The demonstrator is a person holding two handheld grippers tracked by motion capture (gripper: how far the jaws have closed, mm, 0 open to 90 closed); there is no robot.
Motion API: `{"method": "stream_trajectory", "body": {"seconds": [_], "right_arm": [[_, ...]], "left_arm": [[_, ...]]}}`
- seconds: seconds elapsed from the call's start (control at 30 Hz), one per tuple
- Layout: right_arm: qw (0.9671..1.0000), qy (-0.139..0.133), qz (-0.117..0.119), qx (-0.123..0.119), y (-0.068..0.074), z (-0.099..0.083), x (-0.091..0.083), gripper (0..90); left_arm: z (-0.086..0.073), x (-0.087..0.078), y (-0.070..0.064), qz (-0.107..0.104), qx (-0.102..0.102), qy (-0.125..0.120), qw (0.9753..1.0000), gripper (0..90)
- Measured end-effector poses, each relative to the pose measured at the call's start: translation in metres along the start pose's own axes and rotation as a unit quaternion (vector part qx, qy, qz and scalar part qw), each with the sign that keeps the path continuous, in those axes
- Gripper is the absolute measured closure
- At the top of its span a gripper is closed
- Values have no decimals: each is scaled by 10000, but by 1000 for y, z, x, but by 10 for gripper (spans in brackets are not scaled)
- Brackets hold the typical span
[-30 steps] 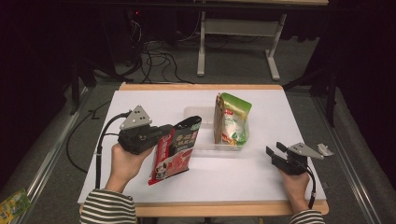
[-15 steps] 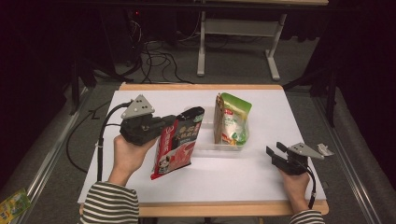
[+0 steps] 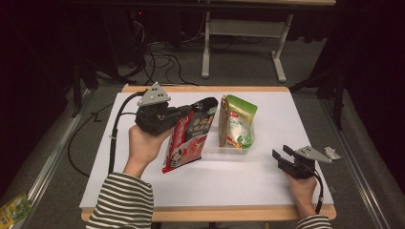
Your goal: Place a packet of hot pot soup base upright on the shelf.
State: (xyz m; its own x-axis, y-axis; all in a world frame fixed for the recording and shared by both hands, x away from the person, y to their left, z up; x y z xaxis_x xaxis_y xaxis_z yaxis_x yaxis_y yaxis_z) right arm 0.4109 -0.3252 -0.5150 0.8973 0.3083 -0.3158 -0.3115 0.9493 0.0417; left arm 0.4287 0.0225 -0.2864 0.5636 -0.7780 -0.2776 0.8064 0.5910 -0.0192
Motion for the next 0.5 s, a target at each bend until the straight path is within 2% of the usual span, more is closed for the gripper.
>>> {"method": "stream_trajectory", "body": {"seconds": [0.2, 0.5], "right_arm": [[10000, -6, 1, 1, 0, 0, 0, 477], [10000, -12, 5, -9, 1, 0, 0, 475]], "left_arm": [[9, 11, 2, -25, -31, -22, 10000, 900], [21, 28, 14, 130, -38, -67, 9999, 900]]}}
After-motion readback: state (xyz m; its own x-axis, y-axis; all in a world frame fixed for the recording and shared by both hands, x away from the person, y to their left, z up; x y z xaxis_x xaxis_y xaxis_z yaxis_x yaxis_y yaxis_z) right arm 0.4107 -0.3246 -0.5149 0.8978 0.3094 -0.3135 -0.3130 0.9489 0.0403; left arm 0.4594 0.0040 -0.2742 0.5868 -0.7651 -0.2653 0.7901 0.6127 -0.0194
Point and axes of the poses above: each handheld gripper's, and its own axes: x roughly forward along the jaws, z roughly out of its top, y roughly to its left, the point moved 9 cm from there along x, roughly forward along the jaws, and after that the axes turned 8 degrees about -y, right-handed, at the moved point
